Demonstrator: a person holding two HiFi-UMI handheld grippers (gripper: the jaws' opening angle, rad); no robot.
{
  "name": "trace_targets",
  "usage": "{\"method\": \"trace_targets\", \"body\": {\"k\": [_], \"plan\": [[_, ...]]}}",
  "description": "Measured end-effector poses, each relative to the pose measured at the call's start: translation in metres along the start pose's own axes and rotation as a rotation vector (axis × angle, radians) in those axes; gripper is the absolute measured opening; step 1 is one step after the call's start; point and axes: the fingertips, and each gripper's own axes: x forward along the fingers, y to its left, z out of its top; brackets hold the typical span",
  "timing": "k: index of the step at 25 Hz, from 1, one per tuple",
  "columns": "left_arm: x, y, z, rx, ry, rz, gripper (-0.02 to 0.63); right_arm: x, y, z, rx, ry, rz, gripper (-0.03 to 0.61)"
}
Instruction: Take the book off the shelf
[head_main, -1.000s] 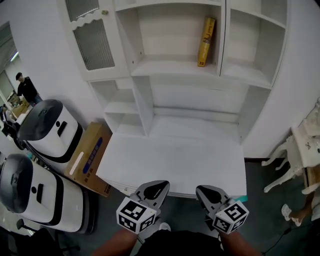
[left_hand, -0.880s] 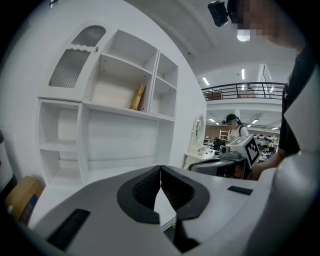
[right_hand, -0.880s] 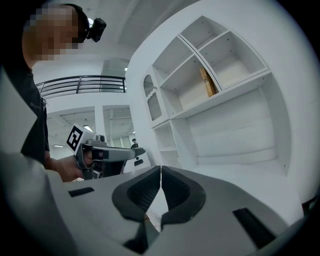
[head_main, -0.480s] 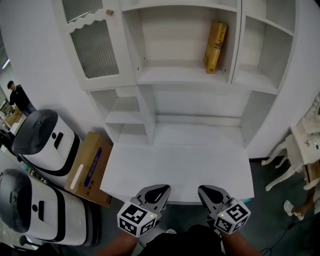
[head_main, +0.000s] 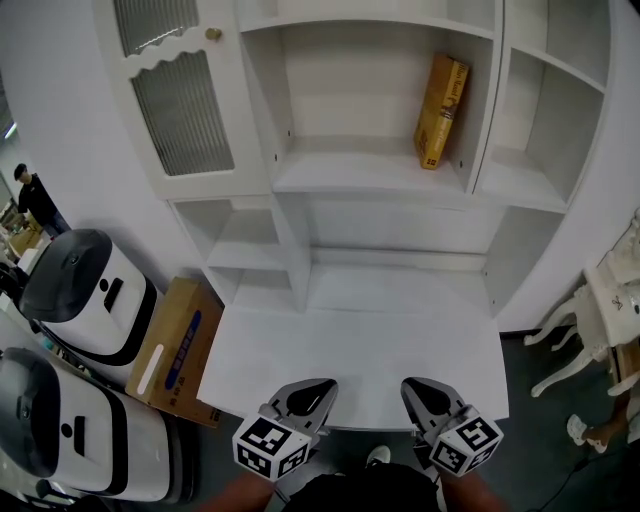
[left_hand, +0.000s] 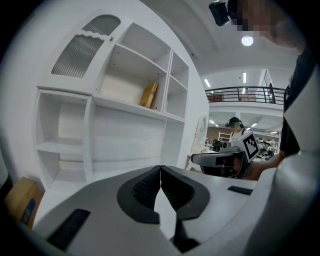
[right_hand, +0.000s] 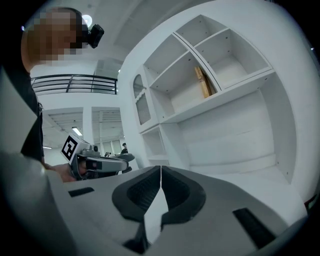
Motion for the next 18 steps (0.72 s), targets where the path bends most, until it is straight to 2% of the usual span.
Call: {"method": "trace_targets", "body": {"k": [5,13,18], "plan": [[0.021,0.01,0.016,0.0,-0.009,0.012,0.011,0.015,-0.012,0.011,0.01,-0.008,0.024,0.029],[0.062,0.013,0.029,0.021,-0.016,0.035,0.011,0.017,-0.056,0.017,0.024,-0.016,0.025,0.029],[0.085,0.011,0.029,-0.016,-0.015,0.027,0.011,0.019,-0.084,0.016,0.033,-0.022,0.017,0.029]]}}
